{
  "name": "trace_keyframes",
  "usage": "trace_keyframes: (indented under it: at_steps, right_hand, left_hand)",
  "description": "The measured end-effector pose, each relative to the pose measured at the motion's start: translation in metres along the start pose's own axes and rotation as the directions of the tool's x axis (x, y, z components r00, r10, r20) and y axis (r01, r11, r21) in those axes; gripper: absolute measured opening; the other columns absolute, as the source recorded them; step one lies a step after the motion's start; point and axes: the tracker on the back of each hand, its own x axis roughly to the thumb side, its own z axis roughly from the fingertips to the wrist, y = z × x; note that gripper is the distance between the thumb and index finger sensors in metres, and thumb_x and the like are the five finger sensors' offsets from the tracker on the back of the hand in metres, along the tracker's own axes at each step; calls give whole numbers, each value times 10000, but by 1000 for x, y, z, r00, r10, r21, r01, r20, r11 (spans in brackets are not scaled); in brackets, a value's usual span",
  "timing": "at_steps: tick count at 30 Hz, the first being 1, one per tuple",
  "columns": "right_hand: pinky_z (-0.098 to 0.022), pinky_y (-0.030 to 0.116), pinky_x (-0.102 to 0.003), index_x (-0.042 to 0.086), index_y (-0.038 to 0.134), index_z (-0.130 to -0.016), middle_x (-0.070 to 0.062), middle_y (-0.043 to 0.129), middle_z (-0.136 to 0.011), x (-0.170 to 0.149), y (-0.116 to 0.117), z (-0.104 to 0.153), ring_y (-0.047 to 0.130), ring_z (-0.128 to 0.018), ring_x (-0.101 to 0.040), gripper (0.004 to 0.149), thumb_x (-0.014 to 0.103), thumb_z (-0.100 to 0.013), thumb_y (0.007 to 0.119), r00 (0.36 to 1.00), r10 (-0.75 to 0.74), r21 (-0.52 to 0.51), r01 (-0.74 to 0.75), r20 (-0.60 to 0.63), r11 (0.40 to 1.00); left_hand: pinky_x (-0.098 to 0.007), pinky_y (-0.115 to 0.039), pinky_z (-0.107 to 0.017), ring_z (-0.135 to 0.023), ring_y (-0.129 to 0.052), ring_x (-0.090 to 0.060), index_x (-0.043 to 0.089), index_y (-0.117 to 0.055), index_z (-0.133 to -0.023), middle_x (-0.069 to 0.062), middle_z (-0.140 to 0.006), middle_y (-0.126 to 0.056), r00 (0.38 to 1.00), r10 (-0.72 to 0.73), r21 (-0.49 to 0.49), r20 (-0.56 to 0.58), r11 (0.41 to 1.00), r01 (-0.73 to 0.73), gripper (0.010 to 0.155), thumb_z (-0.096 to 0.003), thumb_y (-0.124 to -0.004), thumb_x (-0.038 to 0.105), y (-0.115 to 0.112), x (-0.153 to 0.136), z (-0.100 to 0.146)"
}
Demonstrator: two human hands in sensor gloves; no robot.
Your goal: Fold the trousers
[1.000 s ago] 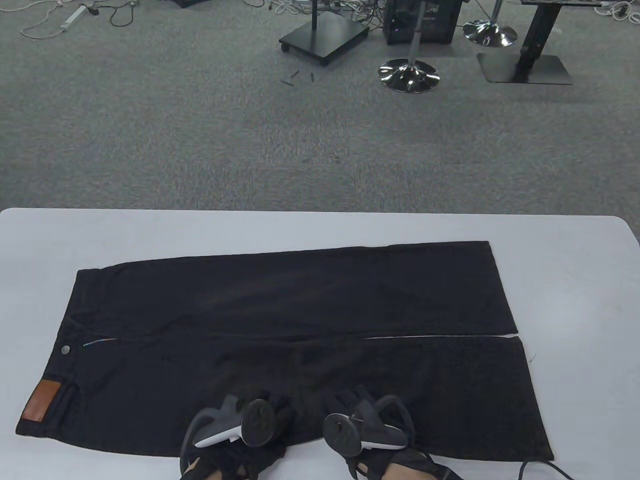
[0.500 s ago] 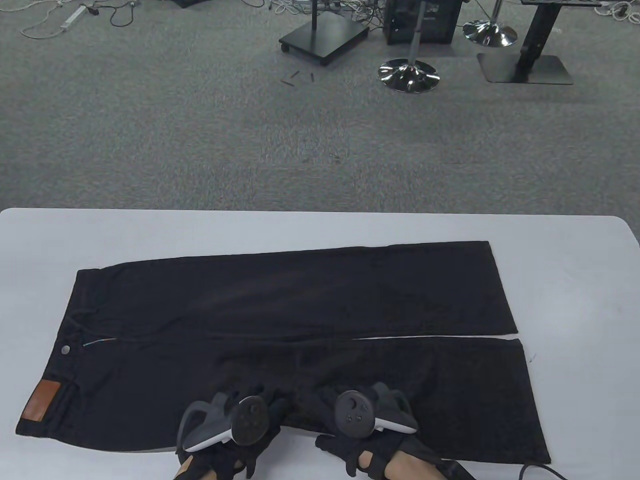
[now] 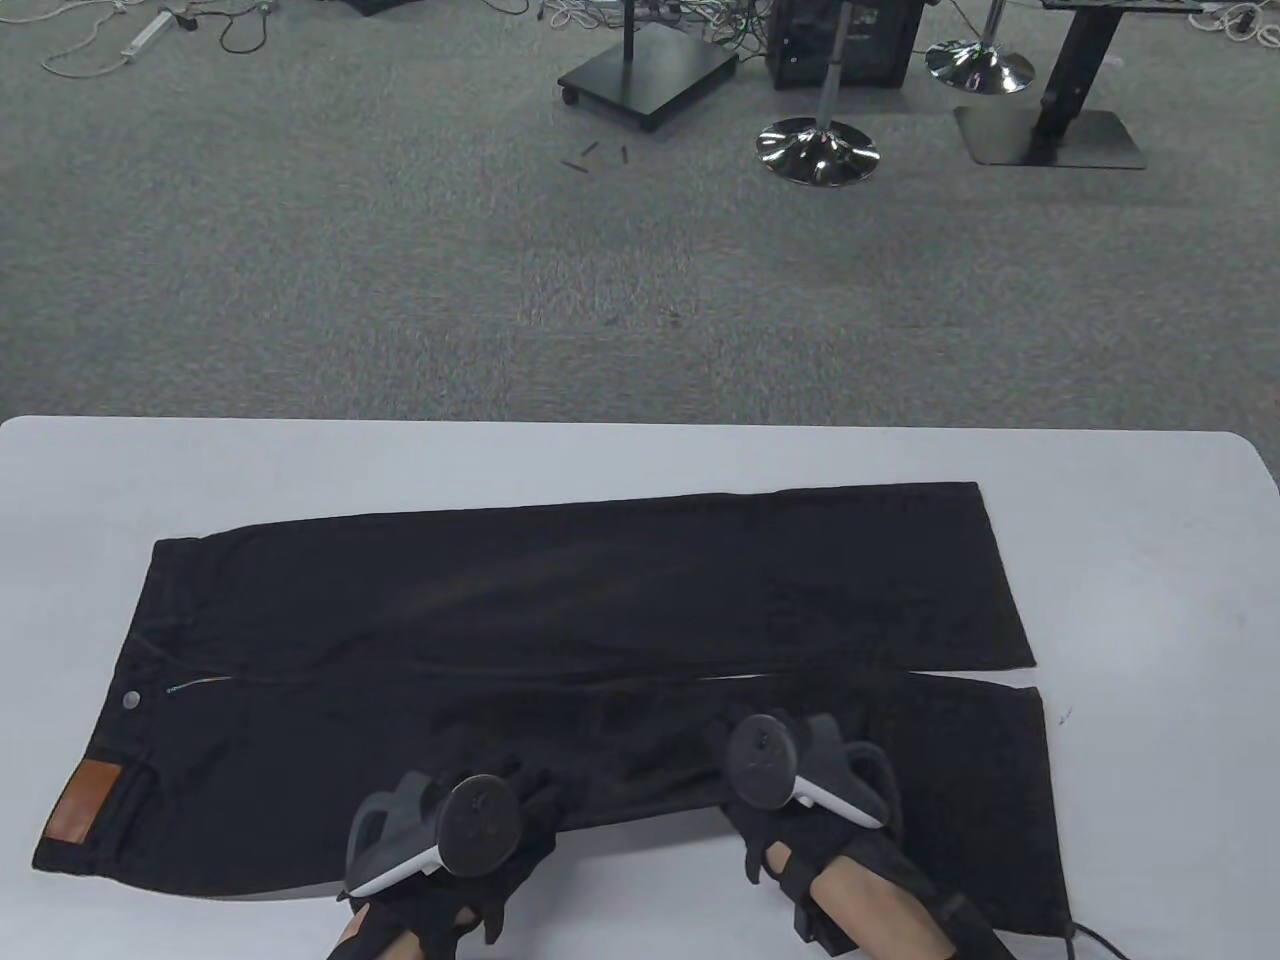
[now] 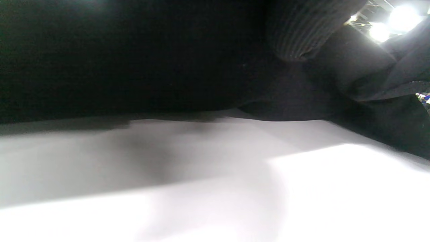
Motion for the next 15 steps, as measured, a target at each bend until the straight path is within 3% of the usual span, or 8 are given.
trace_keyframes:
  at_steps: [2,4,7,9,15]
  right_hand:
    - [-763,319,-679,275,502,-1079,-54,461,-1177,-16,-7,2,440,-1093,-412,611,438,-556,773,999,-39,9,39,-31,999]
    - [-761,335,-679,263,526,-1075,-64,488,-1170,-34,-13,5,457,-1090,-412,580,391,-564,770,994,-45,42,49,-101,998]
    - [-747,403,-675,250,618,-1047,-82,580,-1139,-48,-19,9,540,-1062,-420,529,386,-560,772,979,-197,47,200,-57,979]
    - [-735,452,-664,235,649,-1034,-100,617,-1119,-51,-25,14,600,-1037,-418,505,362,-561,773,940,-341,66,340,-6,938]
    - [-728,482,-654,218,686,-1017,-117,689,-1081,-50,-49,25,681,-996,-416,501,387,-555,780,914,-404,44,403,24,914]
  left_hand:
    - [-599,-545,-825,-1160,-642,-251,332,-752,-1049,109,-1147,-697,1000,11,1,0,1000,-11,534,-547,-743,514,1,-1,0]
    - [-598,-548,-824,-1156,-650,-253,328,-753,-1047,104,-1145,-697,1000,4,-2,-8,1000,-4,533,-546,-742,510,1,0,0]
    - [-597,-558,-819,-1151,-660,-255,330,-749,-1049,104,-1146,-698,1000,3,-13,-13,1000,-3,541,-543,-738,519,0,-2,0]
    - [-598,-552,-821,-1156,-643,-259,322,-732,-1062,96,-1156,-674,999,10,-58,-38,998,-12,551,-545,-740,512,-2,-5,0]
    - [-606,-497,-836,-1197,-503,-268,345,-569,-1134,102,-1215,-499,969,-110,-225,-220,973,60,673,-527,-778,548,-13,-40,8]
